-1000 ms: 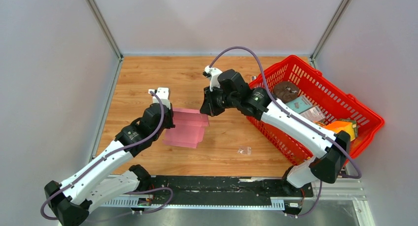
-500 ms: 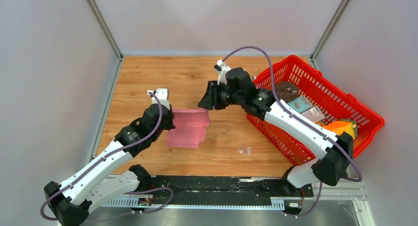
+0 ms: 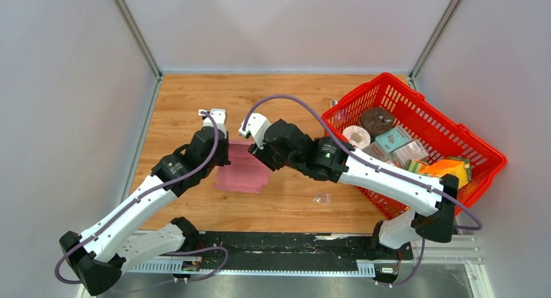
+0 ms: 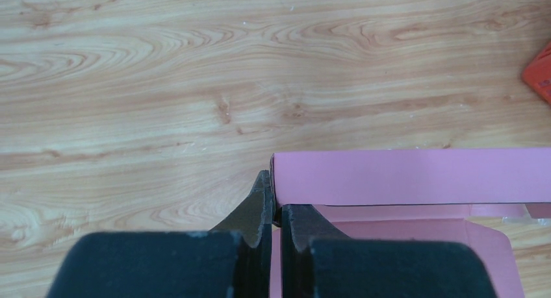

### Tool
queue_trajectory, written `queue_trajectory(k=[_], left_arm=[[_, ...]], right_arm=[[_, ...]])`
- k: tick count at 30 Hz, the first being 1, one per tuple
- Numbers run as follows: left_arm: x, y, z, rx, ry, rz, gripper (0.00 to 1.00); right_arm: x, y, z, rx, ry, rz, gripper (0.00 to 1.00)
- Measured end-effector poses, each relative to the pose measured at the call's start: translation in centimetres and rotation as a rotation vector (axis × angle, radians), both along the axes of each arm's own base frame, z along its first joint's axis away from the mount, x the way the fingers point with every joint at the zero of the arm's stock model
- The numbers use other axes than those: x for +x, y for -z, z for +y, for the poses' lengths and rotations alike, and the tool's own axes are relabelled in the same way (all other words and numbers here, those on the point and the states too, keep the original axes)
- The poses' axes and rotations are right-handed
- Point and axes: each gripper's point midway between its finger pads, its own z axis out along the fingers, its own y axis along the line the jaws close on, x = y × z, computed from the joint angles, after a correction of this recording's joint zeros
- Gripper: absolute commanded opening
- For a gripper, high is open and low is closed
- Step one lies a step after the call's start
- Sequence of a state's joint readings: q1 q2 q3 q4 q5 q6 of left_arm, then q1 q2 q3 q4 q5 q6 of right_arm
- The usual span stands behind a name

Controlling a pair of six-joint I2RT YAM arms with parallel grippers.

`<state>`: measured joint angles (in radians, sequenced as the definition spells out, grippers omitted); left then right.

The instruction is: Fold the paper box

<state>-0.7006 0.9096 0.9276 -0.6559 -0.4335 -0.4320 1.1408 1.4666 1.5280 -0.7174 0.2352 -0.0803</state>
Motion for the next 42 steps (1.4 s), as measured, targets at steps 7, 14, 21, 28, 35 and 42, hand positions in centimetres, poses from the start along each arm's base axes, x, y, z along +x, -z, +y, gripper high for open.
queue_trajectory(k=[7,14,21,28,35,42], left_arm=[[-0.4,0.5,0.2,0.028,0.012,0.037,0.0],[-0.7,0.8,0.4,0.036,0.012,0.052,0.0],[-0.5,0.6,1.1,0.031,-0.037,0.043,0.0],[-0.3,0.7,1.6,0.004,-0.108,0.047,0.0],[-0.3,0.7,1.2,-0.026,-0.118,0.049,0.0],[-0.3,0.1,1.2,-0.045,-0.119,0.03,0.0]], right_arm=[[2.2,1.3,-1.0,-0.168,0.066,-0.157,0.37],[2.9,2.2,-0.7,-0.214,0.073,-0.175,0.09],[2.9,1.7,1.0,-0.131,0.153,-0.118,0.0],[3.2,1.8,2.3,0.063,0.419,0.04,0.37],[3.2,0.8,2.2,0.152,0.439,0.056,0.55],[2.7,-1.4,-0.7,0.246,0.371,0.123,0.58]])
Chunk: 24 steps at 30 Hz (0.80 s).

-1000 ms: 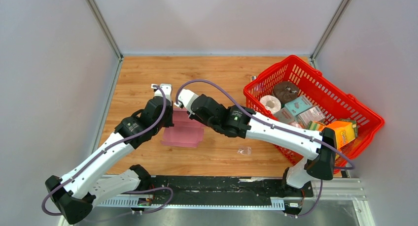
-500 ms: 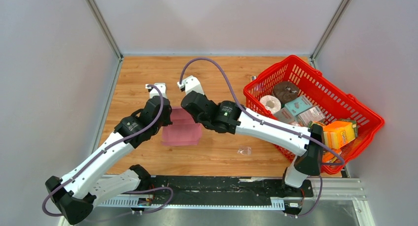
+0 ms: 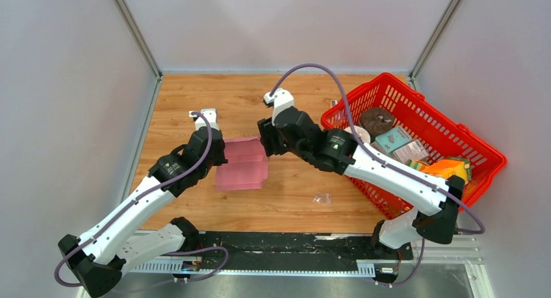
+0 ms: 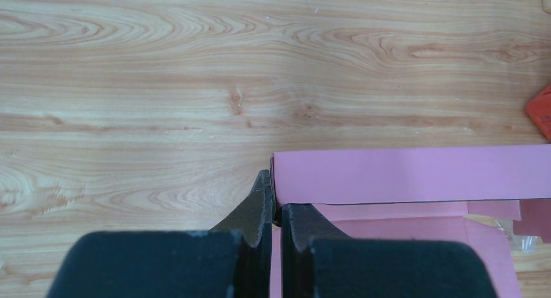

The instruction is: Fold the paper box

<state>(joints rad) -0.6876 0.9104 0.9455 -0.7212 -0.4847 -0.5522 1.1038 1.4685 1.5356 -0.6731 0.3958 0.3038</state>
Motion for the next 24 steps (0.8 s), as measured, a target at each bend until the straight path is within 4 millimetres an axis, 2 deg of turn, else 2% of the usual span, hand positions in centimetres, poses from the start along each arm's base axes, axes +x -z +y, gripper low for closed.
queue_trajectory(k=[3,7,9,10,17,24], left_arm=[[0.0,-0.1,0.0,-0.003,0.0,-0.005,0.0],[0.0,-0.2,0.1,0.0,-0.003,-0.007,0.0],[0.0,-0.2,0.2,0.005,-0.007,-0.01,0.0],[0.0,-0.2,0.3,0.006,-0.009,-0.012,0.0],[-0.2,-1.0,0.7,-0.005,-0.016,-0.041,0.0],[-0.2,-1.3,1.0,0.001,-0.018,-0.054,0.0]], right_arm=[[-0.1,-1.5,-0.2,0.086,-0.016,0.036,0.61],[-0.6,-2.8,1.2,0.217,-0.04,0.149,0.45],[-0.6,-2.9,2.1,0.27,-0.038,0.212,0.41],[-0.3,-2.8,2.5,0.3,-0.031,0.252,0.38],[1.0,0.4,3.5,0.366,0.037,0.44,0.38],[1.2,0.7,4.6,0.487,0.046,0.549,0.4]])
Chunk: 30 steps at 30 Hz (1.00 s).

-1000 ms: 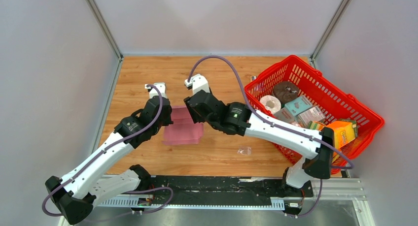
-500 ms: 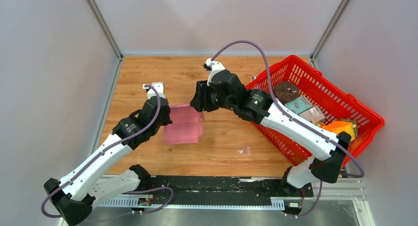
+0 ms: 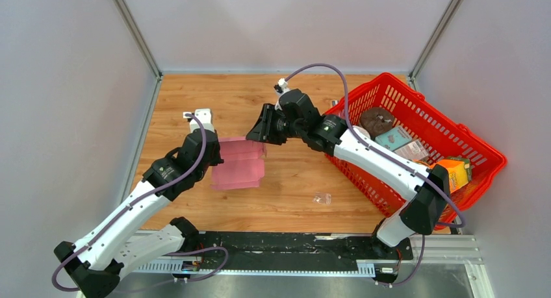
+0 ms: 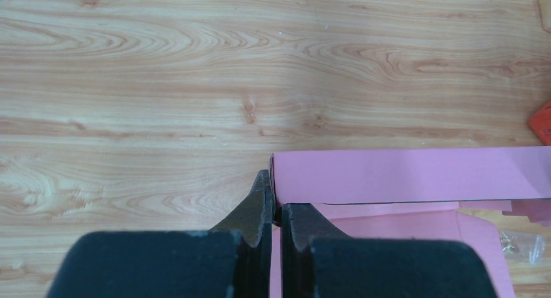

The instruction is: Fold the paper box

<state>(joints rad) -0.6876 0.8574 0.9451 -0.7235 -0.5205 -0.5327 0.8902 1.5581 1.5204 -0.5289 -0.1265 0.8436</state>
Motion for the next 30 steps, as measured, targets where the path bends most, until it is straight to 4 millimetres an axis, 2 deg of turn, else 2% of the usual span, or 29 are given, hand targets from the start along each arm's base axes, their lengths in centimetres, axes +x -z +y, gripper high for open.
queue_trajectory(k=[8,12,17,20,25,26,28,29,30], left_arm=[[-0.2,0.7,0.4,0.026,-0.004,0.016,0.0],[-0.2,0.7,0.4,0.022,-0.005,0.014,0.0],[-0.3,0.4,0.4,0.013,-0.005,0.004,0.0],[-0.3,0.3,0.5,0.009,-0.006,-0.003,0.0],[-0.4,0.4,0.6,0.006,-0.008,-0.007,0.0],[-0.5,0.5,0.6,0.008,-0.008,-0.004,0.0],[-0.5,0.9,0.6,0.011,-0.006,0.001,0.0],[-0.5,1.0,0.6,0.012,-0.005,0.003,0.0],[-0.5,1.0,0.7,0.013,-0.006,0.003,0.0]], right_arm=[[0.5,1.1,0.4,0.111,0.073,0.14,0.38],[0.8,1.4,0.3,0.151,0.11,0.209,0.22],[0.8,1.1,0.5,0.189,0.124,0.259,0.12],[0.8,1.0,0.6,0.203,0.128,0.273,0.0],[1.0,1.2,0.8,0.231,0.139,0.294,0.0],[1.0,1.5,0.8,0.232,0.139,0.298,0.01],[1.0,1.8,0.7,0.228,0.136,0.298,0.22],[1.0,2.0,0.7,0.225,0.129,0.292,0.44],[1.0,2.1,0.5,0.218,0.117,0.274,0.54]])
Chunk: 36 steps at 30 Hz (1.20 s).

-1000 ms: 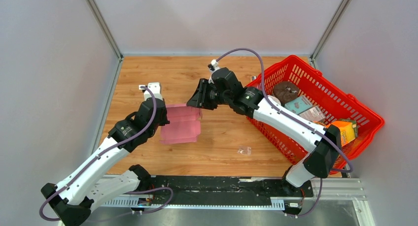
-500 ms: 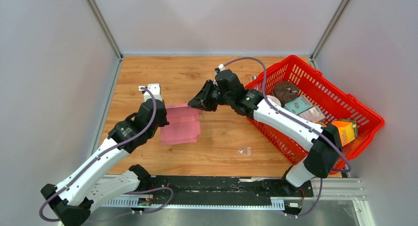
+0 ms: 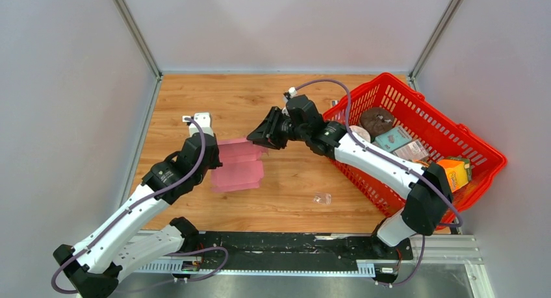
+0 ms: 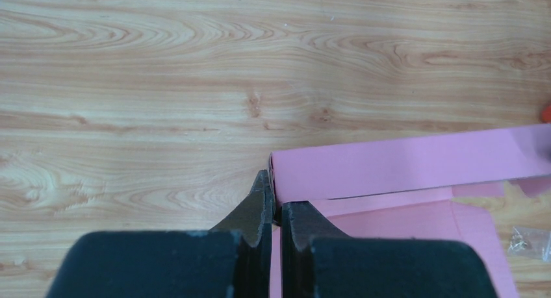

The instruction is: Fold the paper box

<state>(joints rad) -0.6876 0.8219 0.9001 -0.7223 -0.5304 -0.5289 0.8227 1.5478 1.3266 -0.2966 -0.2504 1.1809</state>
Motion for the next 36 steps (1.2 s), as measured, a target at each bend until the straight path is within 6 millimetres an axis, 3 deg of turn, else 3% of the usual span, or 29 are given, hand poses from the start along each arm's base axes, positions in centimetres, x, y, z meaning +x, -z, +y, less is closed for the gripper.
queue_trajectory(k=[2,4,6,10,11,14,17,27,36], left_arm=[[0.0,0.0,0.0,0.002,0.001,0.0,0.0],[-0.1,0.3,0.1,0.012,0.003,0.007,0.0],[0.0,-0.1,0.0,-0.004,-0.001,-0.008,0.0],[0.3,-0.8,-0.1,-0.028,-0.006,-0.039,0.0],[0.3,-0.9,-0.1,-0.029,-0.006,-0.041,0.0],[0.3,-0.9,-0.1,-0.03,-0.006,-0.042,0.0],[0.3,-0.9,-0.2,-0.031,-0.005,-0.043,0.0],[0.3,-0.9,-0.2,-0.032,-0.006,-0.044,0.0],[0.4,-0.9,-0.1,-0.03,-0.009,-0.045,0.0]], right_arm=[[-0.1,0.3,-0.5,-0.015,-0.017,-0.045,0.65],[-0.6,0.4,-1.6,-0.042,-0.041,-0.111,0.64],[-1.4,0.4,-3.1,-0.082,-0.065,-0.181,0.55],[-1.7,0.2,-3.7,-0.132,-0.121,-0.294,0.37],[-2.0,0.4,-3.7,-0.156,-0.145,-0.327,0.26],[-3.0,1.5,-3.5,-0.231,-0.21,-0.391,0.07],[-4.0,2.6,-3.2,-0.305,-0.257,-0.445,0.0],[-2.8,4.9,-3.4,-0.572,-0.229,-0.578,0.0],[-1.7,5.1,-3.8,-0.673,-0.165,-0.623,0.0]])
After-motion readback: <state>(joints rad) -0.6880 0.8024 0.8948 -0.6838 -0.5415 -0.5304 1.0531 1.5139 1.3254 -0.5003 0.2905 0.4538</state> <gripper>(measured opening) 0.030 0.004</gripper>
